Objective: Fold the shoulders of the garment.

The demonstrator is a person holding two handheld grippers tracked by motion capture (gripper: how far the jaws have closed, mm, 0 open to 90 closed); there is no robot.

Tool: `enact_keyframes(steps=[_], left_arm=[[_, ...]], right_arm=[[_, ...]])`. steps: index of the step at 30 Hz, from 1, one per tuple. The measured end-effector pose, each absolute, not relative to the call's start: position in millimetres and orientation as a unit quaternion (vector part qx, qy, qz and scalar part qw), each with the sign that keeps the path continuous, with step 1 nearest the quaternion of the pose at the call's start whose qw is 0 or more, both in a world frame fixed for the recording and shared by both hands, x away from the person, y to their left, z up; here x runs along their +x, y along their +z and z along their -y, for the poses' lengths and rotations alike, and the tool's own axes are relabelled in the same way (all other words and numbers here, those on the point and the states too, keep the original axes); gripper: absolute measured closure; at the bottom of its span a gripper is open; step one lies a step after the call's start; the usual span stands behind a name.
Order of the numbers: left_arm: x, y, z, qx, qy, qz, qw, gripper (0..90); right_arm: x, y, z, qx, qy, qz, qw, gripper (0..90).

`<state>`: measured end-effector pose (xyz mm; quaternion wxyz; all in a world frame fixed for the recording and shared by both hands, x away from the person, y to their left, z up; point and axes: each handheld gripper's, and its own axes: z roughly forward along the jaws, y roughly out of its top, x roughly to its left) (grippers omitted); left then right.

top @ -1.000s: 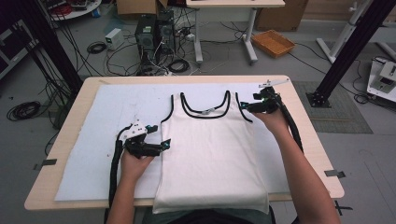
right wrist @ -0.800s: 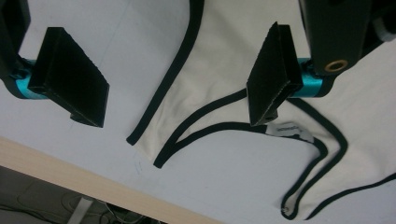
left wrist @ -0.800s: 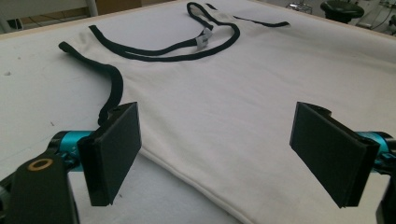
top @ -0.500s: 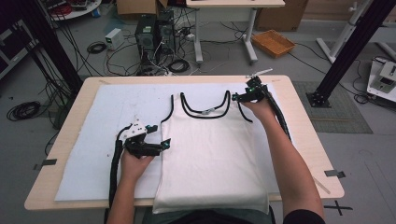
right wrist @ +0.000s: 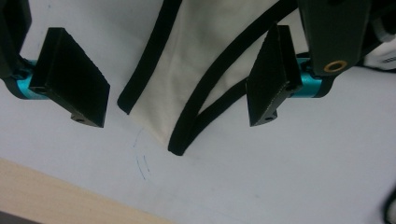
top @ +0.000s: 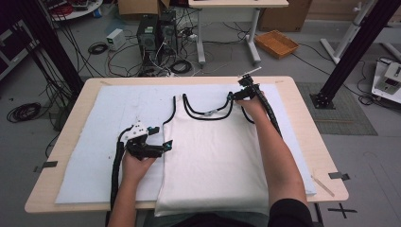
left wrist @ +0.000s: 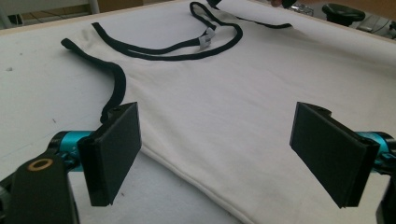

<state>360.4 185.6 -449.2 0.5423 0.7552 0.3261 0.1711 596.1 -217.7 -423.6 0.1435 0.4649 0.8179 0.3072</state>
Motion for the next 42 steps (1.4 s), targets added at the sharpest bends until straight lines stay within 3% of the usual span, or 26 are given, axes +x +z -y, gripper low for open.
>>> enact_keyframes(steps=[6,13,27,42], left_arm=[[360,-449,-185,0.758,0.172,-0.324,0.539,16.6],[360,-449,-184,0.759,0.174,-0.322,0.538,16.6],[359,-449,-184,0.76,0.173,-0.321,0.538,16.6],[359,-449,-184,0.762,0.177,-0.318,0.536,16.6]], right_arm=[[603,-437,210,0.481,0.281,-0.815,0.162,40.3],[598,-434,202,0.451,0.291,-0.831,0.149,82.6],[571,-406,219,0.431,0.362,-0.814,0.147,84.7],[460,-399,215,0.338,0.433,-0.819,0.168,84.7]])
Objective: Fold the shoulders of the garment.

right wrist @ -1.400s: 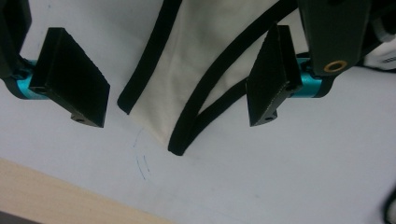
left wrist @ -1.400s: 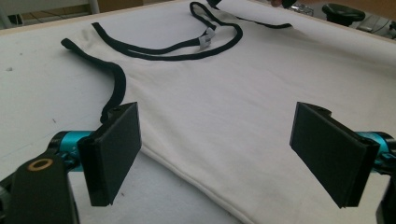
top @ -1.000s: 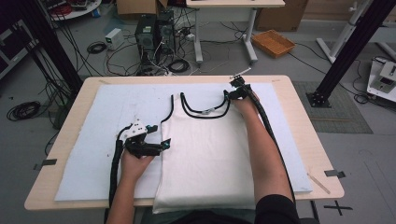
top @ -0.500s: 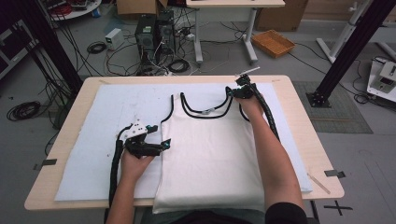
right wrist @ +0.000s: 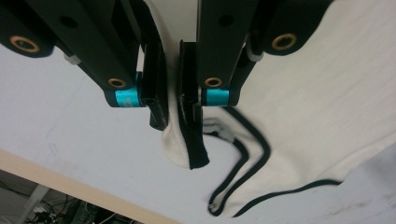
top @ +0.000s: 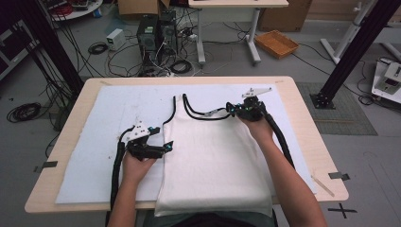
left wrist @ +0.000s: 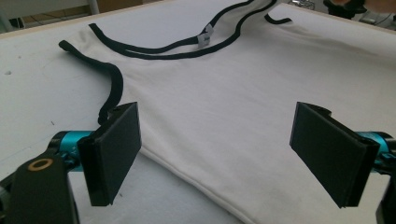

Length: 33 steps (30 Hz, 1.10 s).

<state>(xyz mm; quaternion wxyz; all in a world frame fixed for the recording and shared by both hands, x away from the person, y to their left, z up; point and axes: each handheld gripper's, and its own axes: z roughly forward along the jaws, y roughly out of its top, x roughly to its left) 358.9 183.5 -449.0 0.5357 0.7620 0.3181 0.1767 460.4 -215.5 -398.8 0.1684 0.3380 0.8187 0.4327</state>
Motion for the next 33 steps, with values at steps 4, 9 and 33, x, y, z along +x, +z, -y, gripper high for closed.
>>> enact_keyframes(steps=[4,9,33], left_arm=[[359,-449,-183,0.762,0.177,-0.317,0.536,16.6],[359,-449,-183,0.763,0.178,-0.316,0.535,16.6],[359,-449,-183,0.761,0.177,-0.32,0.536,16.6]], right_arm=[[434,-403,214,0.33,0.431,-0.82,0.182,84.4],[398,-421,221,0.338,0.432,-0.818,0.174,57.9],[391,-432,218,0.263,0.413,-0.866,0.102,83.1]])
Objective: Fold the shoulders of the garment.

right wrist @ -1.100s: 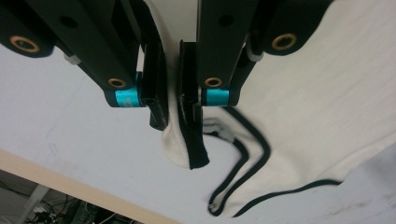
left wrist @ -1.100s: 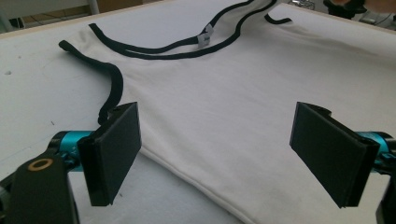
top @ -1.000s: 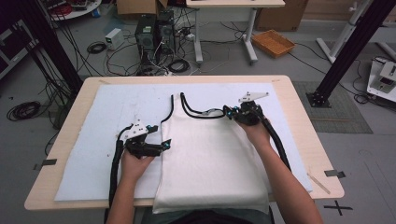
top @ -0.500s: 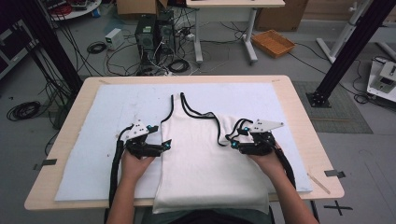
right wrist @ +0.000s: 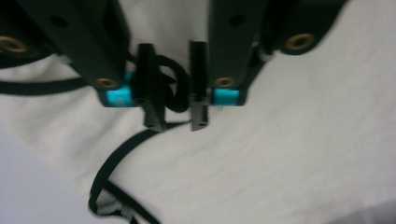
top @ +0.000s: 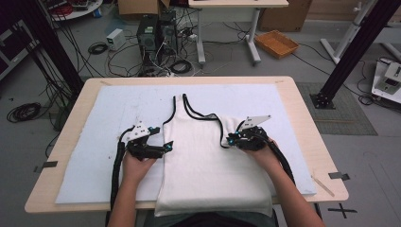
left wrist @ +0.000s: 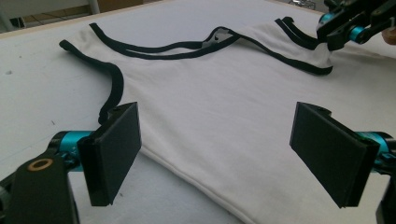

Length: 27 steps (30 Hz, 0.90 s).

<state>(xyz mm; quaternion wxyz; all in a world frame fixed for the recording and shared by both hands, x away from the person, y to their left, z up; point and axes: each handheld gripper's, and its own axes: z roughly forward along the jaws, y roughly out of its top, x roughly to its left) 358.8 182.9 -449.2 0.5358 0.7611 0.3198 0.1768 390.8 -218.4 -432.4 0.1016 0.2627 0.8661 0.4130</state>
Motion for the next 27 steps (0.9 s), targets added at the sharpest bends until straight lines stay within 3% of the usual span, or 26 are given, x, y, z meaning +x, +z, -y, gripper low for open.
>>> enact_keyframes(steps=[14,27], left_arm=[[359,-449,-183,0.763,0.179,-0.318,0.534,16.6],[359,-449,-183,0.762,0.179,-0.319,0.534,16.7]], right_arm=[[340,-436,247,0.252,0.422,-0.86,0.134,86.1],[330,-451,250,0.264,0.393,-0.871,0.131,82.7]])
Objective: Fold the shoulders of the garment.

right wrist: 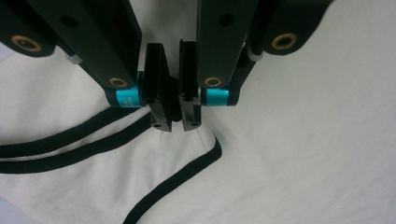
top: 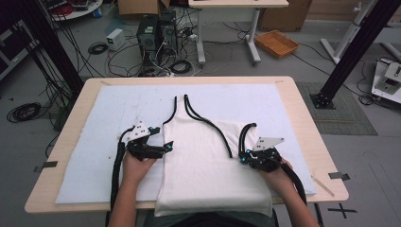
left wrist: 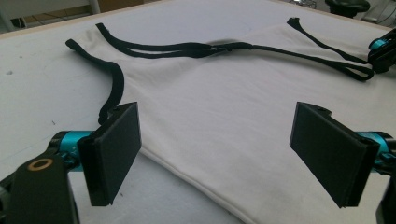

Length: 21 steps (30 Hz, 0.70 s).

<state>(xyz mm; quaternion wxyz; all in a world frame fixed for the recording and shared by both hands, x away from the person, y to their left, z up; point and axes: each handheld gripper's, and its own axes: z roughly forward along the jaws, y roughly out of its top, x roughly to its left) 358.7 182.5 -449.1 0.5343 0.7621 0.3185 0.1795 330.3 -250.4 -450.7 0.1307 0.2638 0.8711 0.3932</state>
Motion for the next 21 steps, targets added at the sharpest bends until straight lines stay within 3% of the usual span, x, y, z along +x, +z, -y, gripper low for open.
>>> enact_keyframes(steps=[4,8,12,21], left_arm=[[359,-449,-183,0.762,0.179,-0.318,0.534,16.7],[359,-449,-182,0.762,0.179,-0.319,0.534,16.6],[359,-449,-183,0.762,0.179,-0.319,0.534,16.6],[359,-449,-182,0.762,0.179,-0.32,0.534,16.7]], right_arm=[[331,-449,253,0.267,0.416,-0.863,0.106,60.8],[331,-441,263,0.274,0.441,-0.847,0.114,57.9],[336,-433,286,0.31,0.472,-0.81,0.158,35.9],[337,-449,312,0.383,0.52,-0.74,0.187,31.1]])
